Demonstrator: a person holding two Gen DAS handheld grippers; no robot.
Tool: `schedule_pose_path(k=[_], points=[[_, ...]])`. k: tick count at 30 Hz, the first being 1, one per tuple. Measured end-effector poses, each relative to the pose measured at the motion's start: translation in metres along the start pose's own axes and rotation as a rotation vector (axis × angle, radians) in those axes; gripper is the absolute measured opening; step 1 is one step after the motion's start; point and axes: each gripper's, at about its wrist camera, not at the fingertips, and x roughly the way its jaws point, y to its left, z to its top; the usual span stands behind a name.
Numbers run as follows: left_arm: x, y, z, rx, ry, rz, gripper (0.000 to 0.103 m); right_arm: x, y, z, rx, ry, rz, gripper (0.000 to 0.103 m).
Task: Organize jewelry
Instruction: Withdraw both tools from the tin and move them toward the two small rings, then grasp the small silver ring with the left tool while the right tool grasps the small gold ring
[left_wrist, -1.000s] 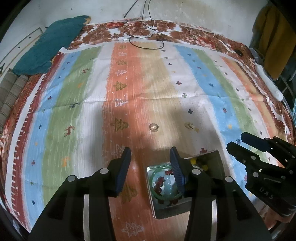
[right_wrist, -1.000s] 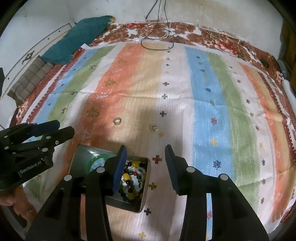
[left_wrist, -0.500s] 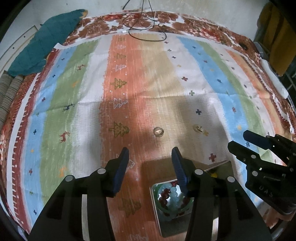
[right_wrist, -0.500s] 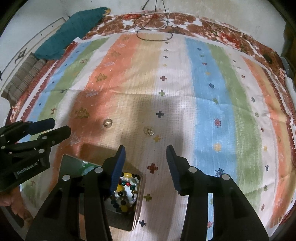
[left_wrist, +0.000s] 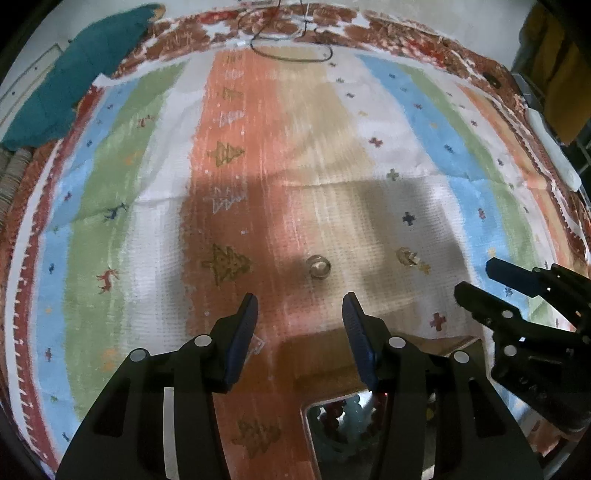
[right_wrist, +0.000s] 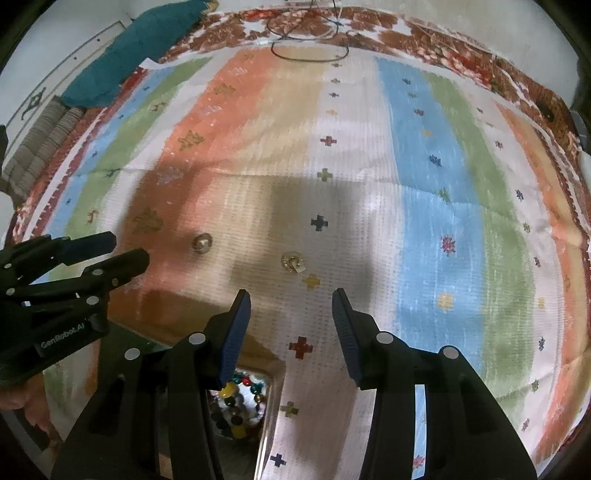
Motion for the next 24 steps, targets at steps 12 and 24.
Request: schedule_pose_path(k=[12, 24], points=[[0.025, -0.004, 0.013, 0.033, 0.034, -0.019, 0.048, 0.027, -0.002, 0.009, -0.002, 0.048, 0.005, 0.046], [0.041, -0.010, 0.022, 0.070, 0.064, -0.039, 0.048, 0.046, 0.002, 0.015, -0.012, 0.084, 0.012, 0.046]])
